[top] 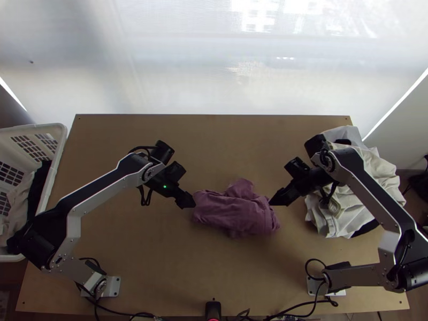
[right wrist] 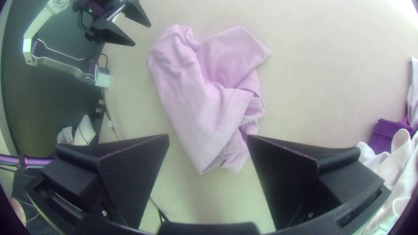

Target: Fold the t-shirt

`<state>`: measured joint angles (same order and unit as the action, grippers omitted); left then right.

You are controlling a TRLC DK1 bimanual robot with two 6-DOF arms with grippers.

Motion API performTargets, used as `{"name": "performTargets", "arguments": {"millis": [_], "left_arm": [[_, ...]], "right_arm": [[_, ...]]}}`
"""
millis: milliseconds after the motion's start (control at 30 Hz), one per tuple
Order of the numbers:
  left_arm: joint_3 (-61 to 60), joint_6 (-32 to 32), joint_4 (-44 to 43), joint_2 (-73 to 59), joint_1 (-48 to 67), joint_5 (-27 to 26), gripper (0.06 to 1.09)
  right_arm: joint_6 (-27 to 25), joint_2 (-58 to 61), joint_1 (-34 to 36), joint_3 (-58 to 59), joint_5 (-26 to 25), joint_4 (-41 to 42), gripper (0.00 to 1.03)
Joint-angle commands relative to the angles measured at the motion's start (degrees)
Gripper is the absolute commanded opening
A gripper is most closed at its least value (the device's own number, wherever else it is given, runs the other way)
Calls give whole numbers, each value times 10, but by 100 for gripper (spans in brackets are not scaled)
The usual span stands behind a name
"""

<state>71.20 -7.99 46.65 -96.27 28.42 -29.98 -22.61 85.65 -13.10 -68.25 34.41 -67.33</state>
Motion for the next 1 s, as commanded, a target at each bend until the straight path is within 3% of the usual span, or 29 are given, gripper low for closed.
{"name": "performTargets", "arguments": {"millis": [0,233,767,967], "left_arm": [[-13,12,-2,-16,-28,-18,103],[-14,15,-8,-38,-25,-25,103],[-2,30,-13,-53,-7,-40,103],[-14,25,-12,-48,-30,-39,103]], "right_arm": [[20,-46,-6,-19,-14,-16,96],[23,-53,-2,-10,-32,-22,98],[80,-75,-73,3,-34,-23,98],[100,-81,-151,4,-66,-13,98]]}}
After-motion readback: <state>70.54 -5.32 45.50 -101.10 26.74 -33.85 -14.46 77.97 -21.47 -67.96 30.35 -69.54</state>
